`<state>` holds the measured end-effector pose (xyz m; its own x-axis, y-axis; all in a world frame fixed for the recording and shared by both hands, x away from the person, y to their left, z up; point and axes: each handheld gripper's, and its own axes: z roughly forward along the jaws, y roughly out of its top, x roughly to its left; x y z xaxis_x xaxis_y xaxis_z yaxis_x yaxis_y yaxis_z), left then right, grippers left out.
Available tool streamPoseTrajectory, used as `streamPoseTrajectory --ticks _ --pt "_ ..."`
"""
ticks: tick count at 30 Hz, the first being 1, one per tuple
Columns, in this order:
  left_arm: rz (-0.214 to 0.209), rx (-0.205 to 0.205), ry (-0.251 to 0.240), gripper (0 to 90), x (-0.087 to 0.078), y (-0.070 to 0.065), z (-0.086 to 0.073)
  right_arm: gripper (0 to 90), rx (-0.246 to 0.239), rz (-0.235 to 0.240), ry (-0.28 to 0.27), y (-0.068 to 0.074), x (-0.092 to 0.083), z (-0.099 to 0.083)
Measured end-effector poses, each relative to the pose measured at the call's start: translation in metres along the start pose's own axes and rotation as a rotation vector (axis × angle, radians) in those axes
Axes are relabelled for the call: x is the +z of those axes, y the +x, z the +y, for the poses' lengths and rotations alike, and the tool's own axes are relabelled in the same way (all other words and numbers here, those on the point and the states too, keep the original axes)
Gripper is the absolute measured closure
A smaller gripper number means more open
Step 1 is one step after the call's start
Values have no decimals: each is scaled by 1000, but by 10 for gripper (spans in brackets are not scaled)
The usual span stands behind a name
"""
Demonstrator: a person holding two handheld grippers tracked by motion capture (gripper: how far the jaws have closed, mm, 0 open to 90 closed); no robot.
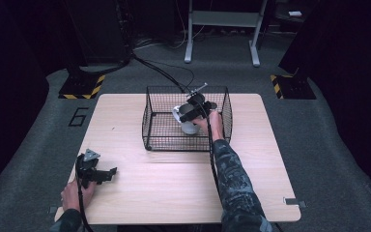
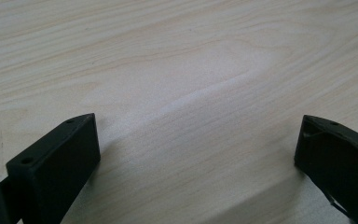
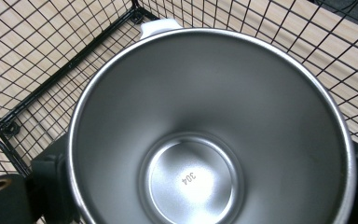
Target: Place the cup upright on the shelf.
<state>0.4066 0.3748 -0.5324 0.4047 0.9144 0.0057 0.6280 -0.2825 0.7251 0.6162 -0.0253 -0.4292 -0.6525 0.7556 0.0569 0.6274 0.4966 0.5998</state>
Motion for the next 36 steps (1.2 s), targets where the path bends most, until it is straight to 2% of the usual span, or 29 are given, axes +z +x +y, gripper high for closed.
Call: streamPoseTrajectory --ticks 10,12,13,18,20,29,35,36 --pt "0 3 0 0 0 0 0 67 -28 -4 59 7 9 5" --pt "0 3 1 1 0 0 0 67 -36 -5 52 8 10 6" --pt "0 3 0 1 0 0 0 66 -21 -2 59 9 10 5" --pt "-1 3 1 1 0 0 0 64 -9 -1 73 8 8 3" --pt "0 3 1 1 0 0 0 63 -21 1 77 8 7 2" --pt "0 3 0 1 0 0 0 23 -8 17 94 9 1 -4" --pt "0 2 0 1 0 0 0 0 -5 26 89 10 -6 -6" --pt "0 2 0 1 0 0 0 0 6 37 79 10 -9 -7"
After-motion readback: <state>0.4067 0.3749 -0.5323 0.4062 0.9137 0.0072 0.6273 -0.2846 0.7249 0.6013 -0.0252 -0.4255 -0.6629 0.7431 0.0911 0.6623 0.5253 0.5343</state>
